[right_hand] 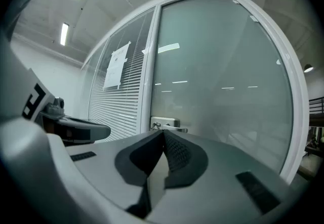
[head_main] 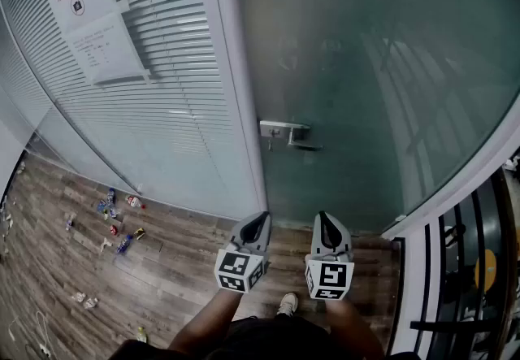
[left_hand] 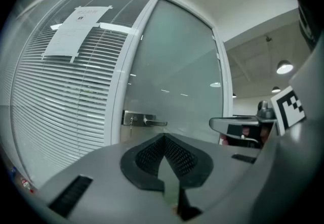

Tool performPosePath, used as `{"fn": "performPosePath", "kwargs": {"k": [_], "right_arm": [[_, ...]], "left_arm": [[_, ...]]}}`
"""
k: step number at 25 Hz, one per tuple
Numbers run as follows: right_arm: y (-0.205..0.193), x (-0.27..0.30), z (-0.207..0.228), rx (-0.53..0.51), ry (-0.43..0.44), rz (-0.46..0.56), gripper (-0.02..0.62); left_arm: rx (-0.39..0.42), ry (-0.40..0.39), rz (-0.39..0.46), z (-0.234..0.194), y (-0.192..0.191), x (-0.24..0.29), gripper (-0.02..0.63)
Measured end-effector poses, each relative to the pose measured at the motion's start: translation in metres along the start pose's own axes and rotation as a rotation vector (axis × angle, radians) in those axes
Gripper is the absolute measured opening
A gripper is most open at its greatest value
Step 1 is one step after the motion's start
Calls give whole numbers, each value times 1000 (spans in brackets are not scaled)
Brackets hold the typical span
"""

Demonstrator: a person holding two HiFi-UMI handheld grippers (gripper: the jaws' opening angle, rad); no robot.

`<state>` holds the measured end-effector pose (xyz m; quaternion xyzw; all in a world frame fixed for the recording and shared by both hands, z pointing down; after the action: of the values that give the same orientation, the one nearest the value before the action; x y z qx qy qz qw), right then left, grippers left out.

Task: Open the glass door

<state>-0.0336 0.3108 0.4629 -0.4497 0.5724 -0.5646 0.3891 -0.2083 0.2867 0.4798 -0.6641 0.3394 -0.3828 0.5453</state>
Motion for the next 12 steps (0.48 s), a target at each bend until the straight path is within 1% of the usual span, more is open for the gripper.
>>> {"fn": "performPosePath", "kwargs": {"k": [5, 9, 12], "right_arm": [[4, 26, 18, -16, 37, -9, 15], [9, 47, 24, 0, 70, 10, 15], [11, 69, 26, -21, 89, 3, 15]], "left_arm": [[9, 11, 3, -2, 8, 22, -3], [-2, 10, -6, -10, 8, 41, -3], [1, 2, -8, -19, 8, 58, -3]]}}
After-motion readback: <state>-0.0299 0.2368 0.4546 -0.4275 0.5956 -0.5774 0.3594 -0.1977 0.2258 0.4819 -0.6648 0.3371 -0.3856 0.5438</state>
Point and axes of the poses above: the fingertips, and each gripper's own axes: x forward along the fingers, z to its right, y out of its top, the point moved 7 cm from there along -x, backward along the fingers, and after that the axes turned 5 degrees about y, right-handed, at the moved point
